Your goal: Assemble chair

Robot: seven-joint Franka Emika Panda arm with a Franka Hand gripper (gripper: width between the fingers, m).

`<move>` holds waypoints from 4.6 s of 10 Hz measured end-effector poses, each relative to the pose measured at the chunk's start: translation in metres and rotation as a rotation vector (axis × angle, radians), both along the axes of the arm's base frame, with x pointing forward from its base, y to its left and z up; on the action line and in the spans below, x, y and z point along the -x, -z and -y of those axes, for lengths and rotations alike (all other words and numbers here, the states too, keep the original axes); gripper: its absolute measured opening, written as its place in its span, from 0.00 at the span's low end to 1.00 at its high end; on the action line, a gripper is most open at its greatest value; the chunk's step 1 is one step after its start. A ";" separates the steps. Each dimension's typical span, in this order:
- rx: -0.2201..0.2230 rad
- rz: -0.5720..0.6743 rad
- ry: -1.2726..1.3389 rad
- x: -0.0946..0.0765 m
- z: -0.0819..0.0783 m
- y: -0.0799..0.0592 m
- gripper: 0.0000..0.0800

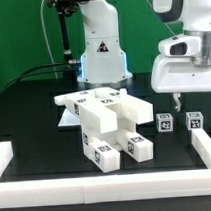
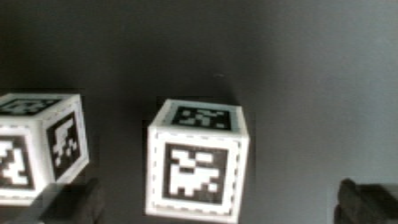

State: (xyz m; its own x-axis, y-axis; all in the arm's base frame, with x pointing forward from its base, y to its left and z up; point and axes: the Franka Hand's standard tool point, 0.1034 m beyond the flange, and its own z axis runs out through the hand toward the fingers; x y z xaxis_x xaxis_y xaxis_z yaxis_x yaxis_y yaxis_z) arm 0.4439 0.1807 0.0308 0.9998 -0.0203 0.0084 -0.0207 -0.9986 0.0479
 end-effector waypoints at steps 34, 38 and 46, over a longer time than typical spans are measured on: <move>-0.035 0.014 -0.370 -0.060 0.124 -0.142 0.36; -0.001 0.043 -0.529 -0.063 0.159 -0.114 0.36; 0.004 0.029 -0.536 -0.058 0.161 -0.099 0.36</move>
Offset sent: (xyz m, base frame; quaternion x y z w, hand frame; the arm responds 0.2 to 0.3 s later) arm 0.0069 0.0070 -0.0134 0.0196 0.0092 0.0298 0.9993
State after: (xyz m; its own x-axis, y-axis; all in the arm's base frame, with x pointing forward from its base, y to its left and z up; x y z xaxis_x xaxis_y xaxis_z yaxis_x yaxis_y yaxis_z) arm 0.5019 0.0195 0.1301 0.8692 0.4932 0.0347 0.4908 -0.8692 0.0590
